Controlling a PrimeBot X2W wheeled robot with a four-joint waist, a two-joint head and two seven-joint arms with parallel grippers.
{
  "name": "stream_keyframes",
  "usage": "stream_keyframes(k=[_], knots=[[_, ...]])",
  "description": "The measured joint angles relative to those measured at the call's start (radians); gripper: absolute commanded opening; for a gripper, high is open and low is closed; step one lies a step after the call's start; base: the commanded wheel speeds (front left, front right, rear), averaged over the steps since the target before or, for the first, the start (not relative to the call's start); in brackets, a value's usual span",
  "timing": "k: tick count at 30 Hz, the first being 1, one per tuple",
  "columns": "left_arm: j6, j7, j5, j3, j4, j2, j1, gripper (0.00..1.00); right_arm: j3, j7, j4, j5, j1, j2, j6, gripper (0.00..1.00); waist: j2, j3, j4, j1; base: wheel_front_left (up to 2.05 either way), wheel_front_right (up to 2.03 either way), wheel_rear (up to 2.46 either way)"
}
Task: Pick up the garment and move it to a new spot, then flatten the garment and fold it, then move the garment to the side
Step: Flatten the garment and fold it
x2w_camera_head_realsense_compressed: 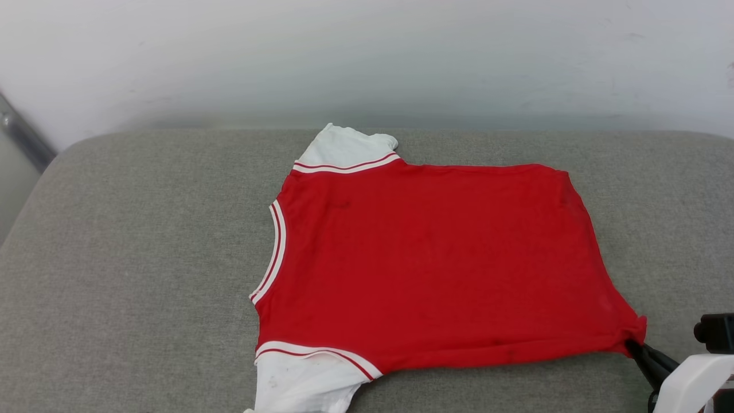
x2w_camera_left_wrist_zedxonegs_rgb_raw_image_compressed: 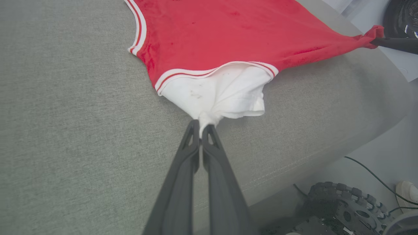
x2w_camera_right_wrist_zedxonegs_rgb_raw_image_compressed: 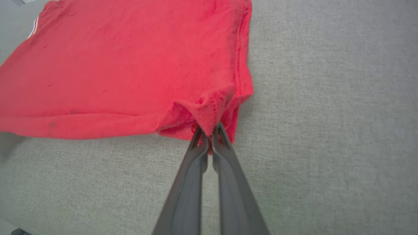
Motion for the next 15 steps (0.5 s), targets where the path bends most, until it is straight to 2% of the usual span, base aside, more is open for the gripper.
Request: stream_keyframes(k=[3,8,15], knots=[[0.004,-0.011,-0.007,0.002,-0.017,-0.005,0.004,0.00,-0.026,0.025,-0.048,-0.002,0.027,0.012,0.000,0.00,0.0000,0.002,-0.004,0.0000,0.00,0.00,0.00],[-0.013,-0.072,-0.001,0.008,-0.028,-0.032,-0.025,0.00,-0.057,0.059,-0.100,-0.018,0.031,0.028,0.000,0.00,0.0000,0.019,-0.013,0.0000,0.00,0.00,0.00],[-0.019,-0.147,0.026,0.055,-0.022,-0.059,-0.170,0.00,-0.091,0.109,-0.154,-0.028,-0.036,0.033,0.000,0.00,0.0000,0.086,-0.019,0.0002,0.00,0.00,0.00]])
